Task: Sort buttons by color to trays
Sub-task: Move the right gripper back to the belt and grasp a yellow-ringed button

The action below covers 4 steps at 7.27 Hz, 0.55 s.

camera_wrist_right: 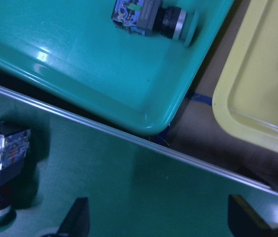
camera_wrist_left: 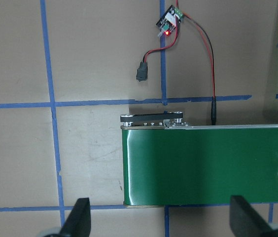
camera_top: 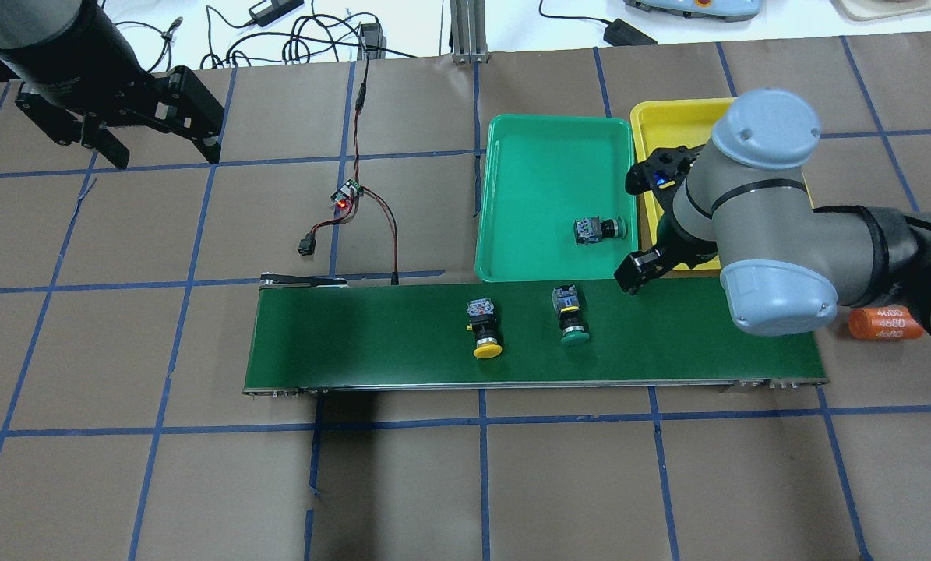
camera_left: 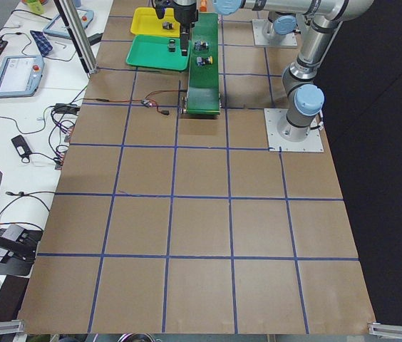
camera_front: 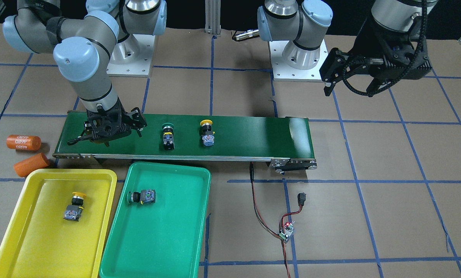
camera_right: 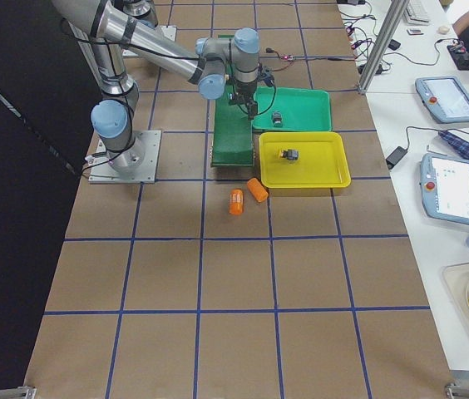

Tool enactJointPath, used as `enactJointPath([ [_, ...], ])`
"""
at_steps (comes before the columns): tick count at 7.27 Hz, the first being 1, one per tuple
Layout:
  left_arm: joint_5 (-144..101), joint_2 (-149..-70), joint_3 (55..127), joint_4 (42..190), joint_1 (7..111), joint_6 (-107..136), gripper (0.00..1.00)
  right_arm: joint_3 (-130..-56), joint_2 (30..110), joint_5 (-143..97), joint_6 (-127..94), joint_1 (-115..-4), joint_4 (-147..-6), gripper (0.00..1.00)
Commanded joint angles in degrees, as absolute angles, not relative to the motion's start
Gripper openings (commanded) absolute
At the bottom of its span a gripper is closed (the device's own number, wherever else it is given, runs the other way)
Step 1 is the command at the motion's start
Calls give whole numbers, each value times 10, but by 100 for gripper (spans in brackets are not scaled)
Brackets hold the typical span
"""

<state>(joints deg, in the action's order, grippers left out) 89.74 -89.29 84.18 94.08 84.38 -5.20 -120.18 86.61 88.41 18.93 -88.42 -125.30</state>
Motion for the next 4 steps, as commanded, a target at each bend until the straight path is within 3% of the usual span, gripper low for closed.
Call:
enactJointPath([
  [1,896,-892,842,939,842,-52,100,-1227,879,883,108,-886,-1253,100],
  [4,895,-887,851,940,842,-51,100,-1228,880,882,78,-887,-1249,100],
])
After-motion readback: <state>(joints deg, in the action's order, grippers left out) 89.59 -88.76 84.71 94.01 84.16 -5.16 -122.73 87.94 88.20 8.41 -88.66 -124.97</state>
